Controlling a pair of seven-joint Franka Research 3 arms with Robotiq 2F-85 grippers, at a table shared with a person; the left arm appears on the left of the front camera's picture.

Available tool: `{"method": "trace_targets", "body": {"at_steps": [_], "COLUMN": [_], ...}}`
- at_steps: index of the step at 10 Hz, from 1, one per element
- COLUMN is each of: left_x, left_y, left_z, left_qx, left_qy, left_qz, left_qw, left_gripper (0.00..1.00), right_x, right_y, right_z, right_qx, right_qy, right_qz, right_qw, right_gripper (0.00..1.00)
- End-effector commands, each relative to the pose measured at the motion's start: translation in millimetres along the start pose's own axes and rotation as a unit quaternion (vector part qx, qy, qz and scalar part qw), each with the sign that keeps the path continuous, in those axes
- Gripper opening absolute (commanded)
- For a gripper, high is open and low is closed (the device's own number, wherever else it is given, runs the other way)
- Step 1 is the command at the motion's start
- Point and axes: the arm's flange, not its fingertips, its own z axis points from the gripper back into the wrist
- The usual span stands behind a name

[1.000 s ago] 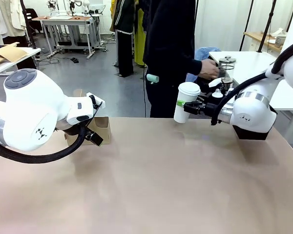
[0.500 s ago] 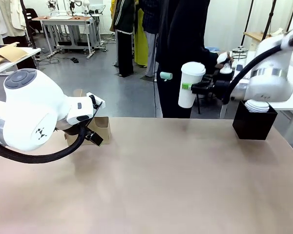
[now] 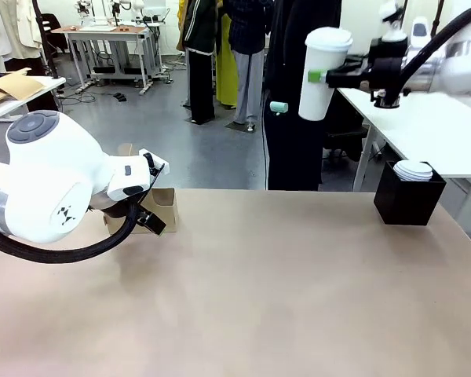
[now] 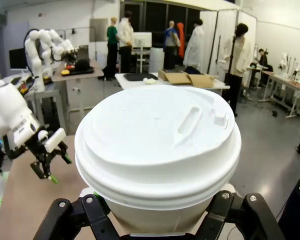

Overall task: Pour a drink into a cup and package it in a carrier.
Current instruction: When a person places the Paper Cup Lid on the 600 ml Paper Cup , lift the 600 ml Paper Cup, then position the Cup Carrier in the center of the table.

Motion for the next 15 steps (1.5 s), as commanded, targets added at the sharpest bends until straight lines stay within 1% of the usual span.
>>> {"method": "trace_targets", "body": {"at_steps": [1,2,3,13,14,15], "left_x": [-0.4,-0.4,-0.4,0.0,9.6,15.3], "left_y": [0.7,0.7,0.7,0.0,4.1,7.3], "left_z": [0.2,0.2,0.2,0.0,15.7,32.2], "left_qx": [-0.001,-0.001,-0.001,0.0,0.004,0.003], "left_qy": [0.0,0.0,0.0,0.0,-0.009,-0.008], "left_qz": [0.001,0.001,0.001,0.0,-0.006,0.006], "left_qw": [1.0,1.0,1.0,1.0,1.0,1.0], "left_gripper": [1.0,1.0,1.0,1.0,1.0,1.0], "right_x": [8.4,4.7,9.6,9.6,9.6,9.6], "right_y": [0.7,5.4,1.5,1.5,1.5,1.5], "right_z": [4.7,3.6,4.5,4.5,4.5,4.5], "right_qx": [0.001,0.053,-0.003,-0.003,-0.003,-0.003], "right_qy": [0.004,0.01,-0.004,-0.004,-0.004,-0.004], "right_qz": [-0.016,-0.047,-0.001,-0.001,-0.001,-0.001], "right_qw": [1.0,0.997,1.0,1.0,1.0,1.0], "right_gripper": [0.81,0.81,0.81,0.81,0.81,0.81]}}
